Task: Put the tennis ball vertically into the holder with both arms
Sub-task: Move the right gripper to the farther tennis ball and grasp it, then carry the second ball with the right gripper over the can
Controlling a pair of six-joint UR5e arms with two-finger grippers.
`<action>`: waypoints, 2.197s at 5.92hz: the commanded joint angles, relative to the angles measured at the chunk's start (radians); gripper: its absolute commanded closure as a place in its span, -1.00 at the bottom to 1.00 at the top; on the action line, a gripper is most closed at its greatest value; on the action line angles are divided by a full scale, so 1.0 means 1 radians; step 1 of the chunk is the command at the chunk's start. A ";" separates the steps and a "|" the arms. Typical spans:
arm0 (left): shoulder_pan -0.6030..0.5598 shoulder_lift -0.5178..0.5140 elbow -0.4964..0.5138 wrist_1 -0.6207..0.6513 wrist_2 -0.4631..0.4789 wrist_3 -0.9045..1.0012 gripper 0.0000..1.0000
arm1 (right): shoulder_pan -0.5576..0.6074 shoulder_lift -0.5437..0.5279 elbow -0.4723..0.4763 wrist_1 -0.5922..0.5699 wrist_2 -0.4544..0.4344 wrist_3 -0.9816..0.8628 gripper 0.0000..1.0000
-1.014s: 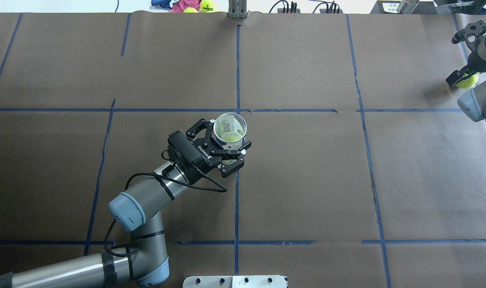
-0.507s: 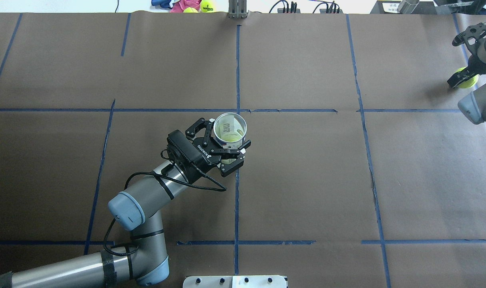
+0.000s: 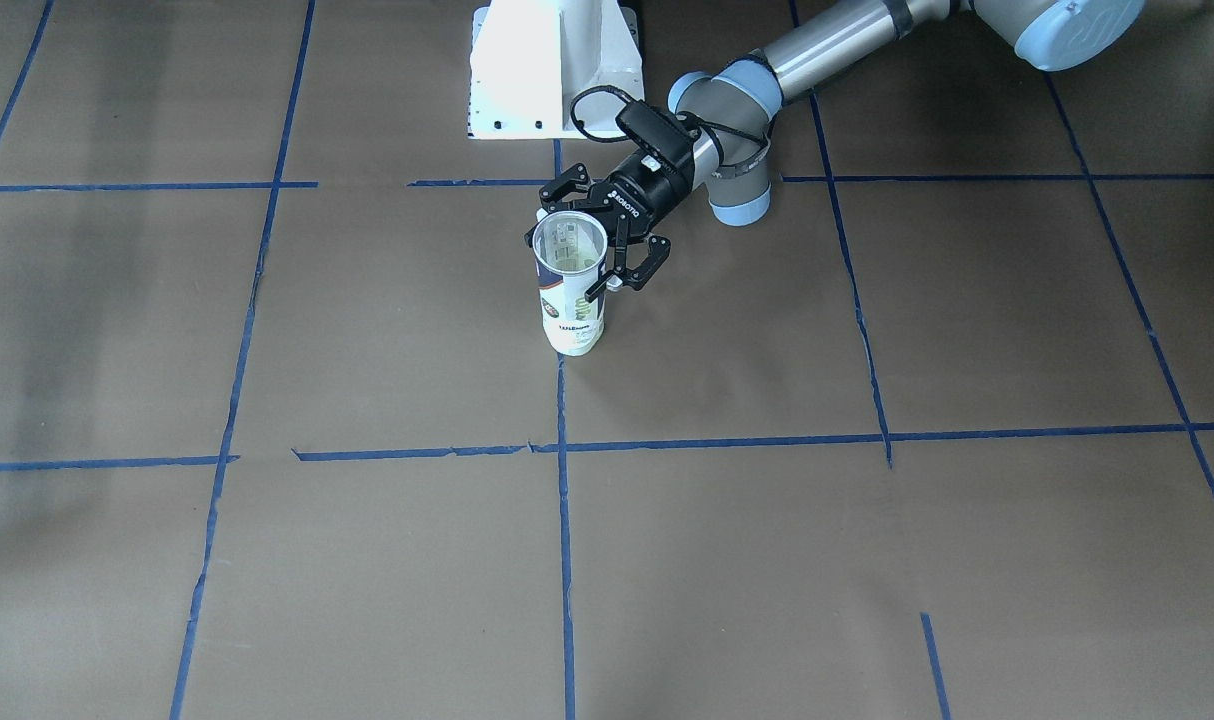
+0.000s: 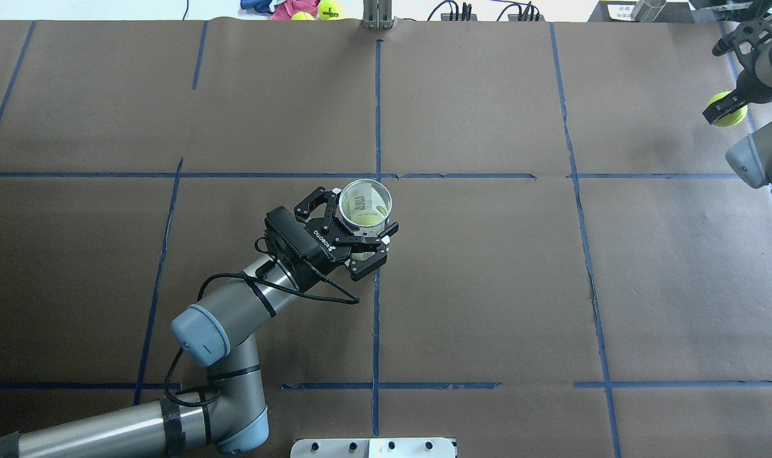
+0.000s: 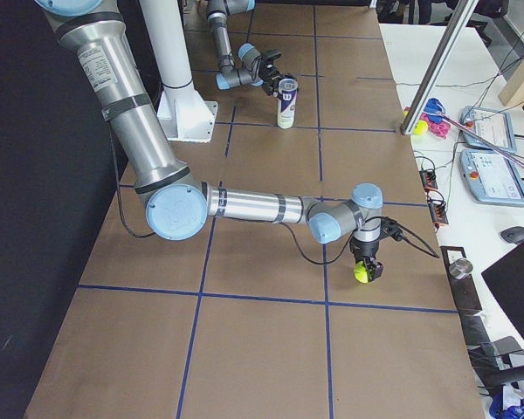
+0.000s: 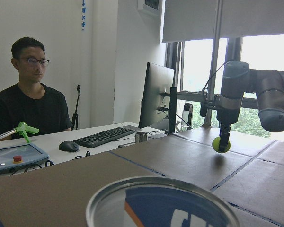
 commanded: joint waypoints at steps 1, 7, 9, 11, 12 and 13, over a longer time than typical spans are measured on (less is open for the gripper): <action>0.000 -0.002 -0.002 0.000 0.000 0.000 -0.98 | 0.003 -0.055 0.288 -0.157 0.123 0.073 1.00; 0.003 0.000 -0.008 0.001 0.000 0.003 -0.98 | -0.406 0.135 0.836 -0.282 0.167 1.161 1.00; 0.000 0.000 -0.008 0.000 0.000 0.003 -0.99 | -0.503 0.247 0.838 -0.321 0.076 1.299 1.00; 0.000 0.000 -0.009 0.000 0.000 0.003 -0.99 | -0.595 0.299 0.824 -0.355 -0.028 1.316 0.99; 0.000 0.000 -0.009 0.000 0.000 0.003 -0.99 | -0.606 0.328 0.806 -0.386 -0.047 1.316 0.97; 0.000 0.000 -0.009 0.000 0.000 0.003 -0.98 | -0.635 0.333 0.796 -0.388 -0.097 1.316 0.93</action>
